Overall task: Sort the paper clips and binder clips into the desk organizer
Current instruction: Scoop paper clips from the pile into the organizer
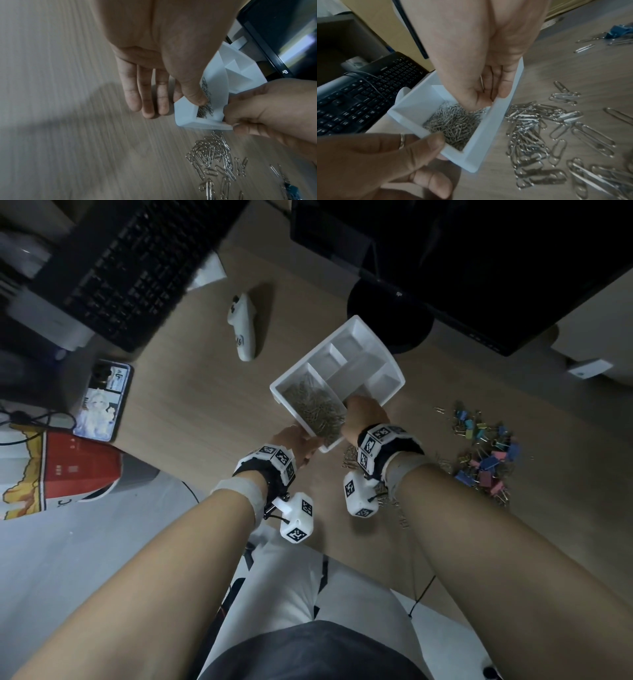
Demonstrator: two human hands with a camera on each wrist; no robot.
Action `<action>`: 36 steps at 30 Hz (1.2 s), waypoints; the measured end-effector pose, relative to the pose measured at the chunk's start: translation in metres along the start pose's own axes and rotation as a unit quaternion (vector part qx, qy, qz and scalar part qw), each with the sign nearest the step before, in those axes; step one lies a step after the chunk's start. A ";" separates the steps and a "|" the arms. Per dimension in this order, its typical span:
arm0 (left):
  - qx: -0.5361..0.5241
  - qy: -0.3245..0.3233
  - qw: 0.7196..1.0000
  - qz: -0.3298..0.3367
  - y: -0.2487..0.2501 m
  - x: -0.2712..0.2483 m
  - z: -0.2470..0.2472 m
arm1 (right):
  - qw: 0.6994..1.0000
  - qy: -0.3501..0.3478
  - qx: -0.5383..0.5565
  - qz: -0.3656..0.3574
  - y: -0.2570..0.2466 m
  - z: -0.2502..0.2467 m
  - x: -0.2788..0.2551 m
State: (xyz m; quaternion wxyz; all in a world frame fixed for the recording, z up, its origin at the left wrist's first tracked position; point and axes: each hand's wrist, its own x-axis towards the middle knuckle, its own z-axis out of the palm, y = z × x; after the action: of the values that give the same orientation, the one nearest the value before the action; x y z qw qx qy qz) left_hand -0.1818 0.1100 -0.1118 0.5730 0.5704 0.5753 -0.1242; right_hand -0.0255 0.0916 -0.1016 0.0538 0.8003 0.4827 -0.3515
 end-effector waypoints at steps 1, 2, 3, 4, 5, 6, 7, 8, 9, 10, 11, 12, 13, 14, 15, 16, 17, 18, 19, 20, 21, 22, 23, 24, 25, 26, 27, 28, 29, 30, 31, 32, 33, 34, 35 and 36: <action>-0.002 -0.001 1.000 0.000 -0.001 0.000 0.000 | 1.000 -0.009 0.002 0.005 -0.001 -0.004 0.000; -0.006 -0.001 1.000 0.001 -0.002 0.001 0.001 | 1.000 -0.015 0.007 0.011 -0.002 -0.008 0.001; -0.009 -0.002 1.000 0.000 -0.003 0.001 0.000 | 1.000 -0.016 0.016 0.017 -0.003 -0.011 0.002; -0.010 -0.001 1.000 0.000 -0.003 0.001 0.000 | 0.999 -0.015 0.028 0.021 -0.004 -0.013 0.002; -0.003 -0.001 1.000 -0.002 -0.003 0.001 0.000 | 0.999 -0.015 0.043 0.024 -0.005 -0.015 0.002; 0.008 0.000 1.000 -0.002 -0.003 0.001 0.000 | 0.998 -0.016 0.053 0.027 -0.006 -0.015 0.001; 0.021 0.000 1.000 -0.001 -0.002 0.001 -0.001 | 0.998 -0.014 0.062 0.029 -0.005 -0.014 0.001; 0.028 0.002 1.000 0.002 -0.002 0.001 -0.001 | 0.997 -0.012 0.071 0.028 -0.005 -0.013 0.002; 0.029 0.003 1.000 0.002 -0.002 0.000 -0.001 | 0.996 -0.009 0.079 0.028 -0.004 -0.012 0.001; 0.028 0.005 1.000 0.003 -0.001 0.000 -0.002 | 0.996 -0.005 0.085 0.029 -0.004 -0.012 0.001; 0.026 0.005 1.000 0.002 -0.001 0.000 -0.003 | 0.996 -0.003 0.088 0.030 -0.004 -0.012 0.002; 0.022 0.002 1.000 0.002 -0.002 0.000 -0.003 | 0.996 -0.006 0.087 0.031 -0.004 -0.012 0.002; 0.016 -0.001 1.000 0.002 -0.002 0.000 -0.003 | 0.996 -0.011 0.082 0.031 -0.004 -0.012 0.004; 0.007 -0.003 1.000 0.004 -0.002 0.000 -0.003 | 0.996 -0.015 0.078 0.032 -0.005 -0.012 0.007; 0.003 -0.002 1.000 0.006 -0.003 0.000 -0.003 | 0.997 -0.017 0.073 0.034 -0.005 -0.011 0.010; 0.006 0.003 1.000 0.010 -0.003 0.000 -0.002 | 0.997 -0.015 0.070 0.036 -0.004 -0.009 0.011; 0.013 0.009 1.000 0.015 -0.003 0.000 -0.002 | 0.997 -0.012 0.067 0.036 -0.004 -0.007 0.013; 0.018 0.014 1.000 0.019 -0.004 0.000 -0.001 | 0.997 -0.010 0.062 0.034 -0.003 -0.005 0.014; 0.022 0.018 0.999 0.022 -0.003 0.000 -0.001 | 0.997 -0.008 0.063 0.034 -0.002 -0.005 0.014; 0.020 0.019 0.999 0.025 -0.004 0.000 -0.001 | 0.997 -0.003 0.067 0.029 0.000 -0.004 0.014; 0.016 0.018 0.999 0.025 -0.004 0.001 -0.001 | 0.998 0.008 0.067 0.018 0.003 -0.004 0.014; 0.013 0.016 1.000 0.023 -0.004 0.001 -0.001 | 0.998 0.018 0.063 0.006 0.006 -0.005 0.015; 0.010 0.014 1.000 0.020 -0.003 0.001 -0.002 | 0.998 0.027 0.063 -0.007 0.009 -0.006 0.014; 0.006 0.014 1.000 0.018 -0.003 0.001 -0.002 | 0.997 0.041 0.070 -0.017 0.014 -0.005 0.015; 0.005 0.013 1.000 0.016 -0.003 0.001 -0.002 | 0.994 0.055 0.092 -0.019 0.018 -0.002 0.014; 0.011 0.011 1.000 0.015 -0.003 0.002 -0.002 | 0.989 0.072 0.126 -0.019 0.020 -0.001 0.011; 0.017 0.009 1.000 0.014 -0.003 0.002 -0.002 | 0.982 0.097 0.160 -0.018 0.023 0.002 0.008; 0.019 0.004 1.000 0.011 -0.004 0.004 -0.002 | 0.974 0.121 0.193 -0.016 0.024 0.004 0.005; 0.018 0.001 1.000 0.008 -0.004 0.005 -0.002 | 0.966 0.138 0.219 -0.017 0.023 0.007 0.002; 0.020 -0.002 1.000 0.003 -0.004 0.007 -0.002 | 0.960 0.148 0.239 -0.022 0.022 0.007 -0.002; 0.022 -0.006 1.000 -0.003 -0.004 0.008 -0.002 | 0.954 0.145 0.260 -0.031 0.019 0.007 -0.004; 0.025 -0.008 1.000 -0.004 -0.003 0.007 -0.003 | 0.950 0.131 0.280 -0.045 0.014 0.005 -0.008; 0.034 -0.008 0.999 0.000 -0.002 0.007 -0.003 | 0.947 0.112 0.293 -0.061 0.010 0.004 -0.010; 0.048 -0.005 0.999 0.004 -0.002 0.006 -0.002 | 0.947 0.100 0.298 -0.073 0.008 0.003 -0.012; 0.064 0.001 0.998 0.006 -0.001 0.006 -0.001 | 0.945 0.101 0.301 -0.077 0.008 0.002 -0.013; 0.074 0.006 0.997 0.003 -0.002 0.006 0.000 | 0.945 0.113 0.299 -0.071 0.012 0.001 -0.014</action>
State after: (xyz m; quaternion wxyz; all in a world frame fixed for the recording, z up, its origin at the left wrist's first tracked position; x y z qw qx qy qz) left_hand -0.1812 0.1122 -0.1179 0.5257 0.6138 0.5665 -0.1612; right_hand -0.0202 0.0750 -0.0970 -0.2681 0.7778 0.4141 -0.3895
